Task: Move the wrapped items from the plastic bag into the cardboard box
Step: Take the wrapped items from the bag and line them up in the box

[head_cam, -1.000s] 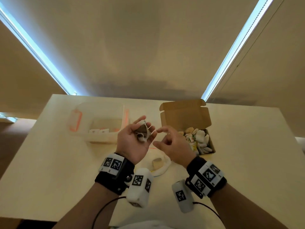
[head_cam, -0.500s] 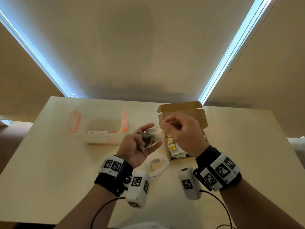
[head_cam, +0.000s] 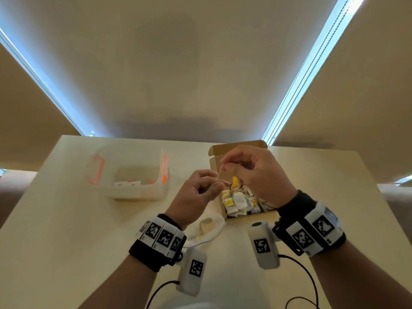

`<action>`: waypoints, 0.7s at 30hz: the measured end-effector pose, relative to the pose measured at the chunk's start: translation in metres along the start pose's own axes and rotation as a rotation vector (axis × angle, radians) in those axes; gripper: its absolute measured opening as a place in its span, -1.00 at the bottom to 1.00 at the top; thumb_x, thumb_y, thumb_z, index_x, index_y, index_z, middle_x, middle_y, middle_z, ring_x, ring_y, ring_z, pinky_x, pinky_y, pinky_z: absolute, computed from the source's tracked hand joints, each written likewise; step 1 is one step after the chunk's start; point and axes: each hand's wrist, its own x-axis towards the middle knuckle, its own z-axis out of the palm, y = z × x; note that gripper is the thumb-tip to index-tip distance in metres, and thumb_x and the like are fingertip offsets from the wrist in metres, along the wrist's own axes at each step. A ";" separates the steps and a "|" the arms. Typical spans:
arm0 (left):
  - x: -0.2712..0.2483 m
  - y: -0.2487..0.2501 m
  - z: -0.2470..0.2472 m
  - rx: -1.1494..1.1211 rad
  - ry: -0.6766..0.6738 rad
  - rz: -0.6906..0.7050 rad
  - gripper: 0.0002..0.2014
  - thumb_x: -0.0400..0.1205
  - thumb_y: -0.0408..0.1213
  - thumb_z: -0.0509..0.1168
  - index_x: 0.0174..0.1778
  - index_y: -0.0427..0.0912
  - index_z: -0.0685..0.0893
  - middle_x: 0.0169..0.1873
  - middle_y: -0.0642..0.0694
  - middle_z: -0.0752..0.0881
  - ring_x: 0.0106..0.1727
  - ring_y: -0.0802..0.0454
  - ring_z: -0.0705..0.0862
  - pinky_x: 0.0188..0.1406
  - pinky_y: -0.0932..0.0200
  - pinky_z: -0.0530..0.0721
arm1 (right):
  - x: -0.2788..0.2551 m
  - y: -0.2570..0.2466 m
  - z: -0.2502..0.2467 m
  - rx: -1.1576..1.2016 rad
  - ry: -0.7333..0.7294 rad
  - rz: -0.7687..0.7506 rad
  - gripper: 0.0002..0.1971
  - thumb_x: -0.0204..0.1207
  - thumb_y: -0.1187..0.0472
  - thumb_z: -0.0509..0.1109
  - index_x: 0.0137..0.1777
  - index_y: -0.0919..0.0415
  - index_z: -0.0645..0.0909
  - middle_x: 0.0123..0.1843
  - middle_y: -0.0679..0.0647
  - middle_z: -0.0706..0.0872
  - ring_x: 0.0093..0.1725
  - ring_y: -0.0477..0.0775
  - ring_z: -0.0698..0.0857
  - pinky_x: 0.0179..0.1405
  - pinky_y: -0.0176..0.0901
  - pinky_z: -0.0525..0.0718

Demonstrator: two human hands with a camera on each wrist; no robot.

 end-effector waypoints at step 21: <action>0.000 0.019 -0.006 -0.575 0.095 -0.289 -0.87 0.68 -0.42 0.23 -0.16 -0.35 0.61 -0.16 -0.28 0.74 -0.22 0.05 0.70 -0.62 0.31 0.25 | -0.039 0.047 0.041 0.116 0.121 0.200 -0.99 0.54 0.24 0.51 -0.09 0.13 0.74 -0.28 0.04 0.82 -0.26 -0.02 0.80 -0.33 -0.16 0.78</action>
